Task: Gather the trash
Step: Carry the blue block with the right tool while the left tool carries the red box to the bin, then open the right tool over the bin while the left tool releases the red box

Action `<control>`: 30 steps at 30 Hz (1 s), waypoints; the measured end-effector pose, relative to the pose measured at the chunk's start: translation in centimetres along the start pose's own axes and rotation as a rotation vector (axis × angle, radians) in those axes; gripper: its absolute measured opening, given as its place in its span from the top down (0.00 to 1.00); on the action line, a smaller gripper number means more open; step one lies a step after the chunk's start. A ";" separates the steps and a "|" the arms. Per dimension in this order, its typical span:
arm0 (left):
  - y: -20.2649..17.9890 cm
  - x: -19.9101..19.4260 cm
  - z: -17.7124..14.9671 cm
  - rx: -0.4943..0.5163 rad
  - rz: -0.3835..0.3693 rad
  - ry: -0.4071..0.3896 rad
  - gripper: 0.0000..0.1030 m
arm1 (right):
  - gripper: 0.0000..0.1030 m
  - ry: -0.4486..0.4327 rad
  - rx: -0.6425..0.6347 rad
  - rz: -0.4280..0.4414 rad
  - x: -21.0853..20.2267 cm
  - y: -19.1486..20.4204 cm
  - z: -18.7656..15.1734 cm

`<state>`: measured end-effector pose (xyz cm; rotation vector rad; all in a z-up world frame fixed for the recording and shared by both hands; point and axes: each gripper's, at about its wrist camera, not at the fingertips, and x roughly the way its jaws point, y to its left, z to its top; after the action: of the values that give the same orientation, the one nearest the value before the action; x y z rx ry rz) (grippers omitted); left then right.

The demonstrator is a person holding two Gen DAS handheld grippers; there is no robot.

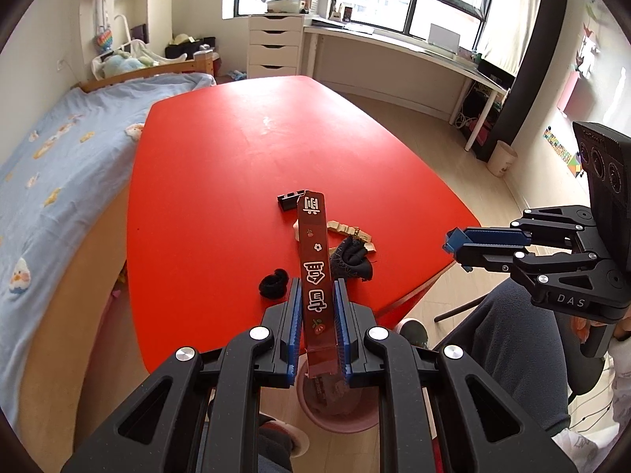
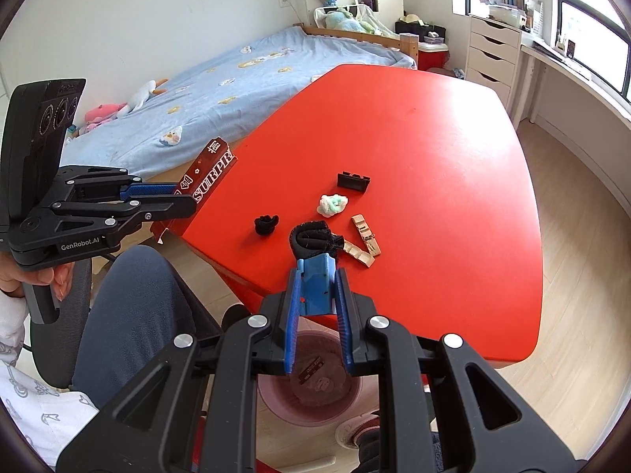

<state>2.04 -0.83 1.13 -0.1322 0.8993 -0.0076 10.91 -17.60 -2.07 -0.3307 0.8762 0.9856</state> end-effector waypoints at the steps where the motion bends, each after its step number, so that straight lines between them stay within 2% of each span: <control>1: -0.1 -0.1 -0.3 0.001 -0.005 0.002 0.85 | 0.83 -0.002 0.001 0.001 -0.2 0.1 -0.2; 14: -2.0 -0.6 -3.2 0.027 -0.060 0.032 0.85 | 0.83 -0.005 0.023 0.019 -1.8 1.4 -3.3; 30: -4.2 0.1 -6.0 0.067 -0.140 0.095 0.85 | 0.83 0.045 0.059 0.061 -0.6 1.9 -5.4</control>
<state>-2.37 -5.64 -2.11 -0.1330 0.9823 -0.1757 6.56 -20.22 -4.76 -0.2782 0.9594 1.0101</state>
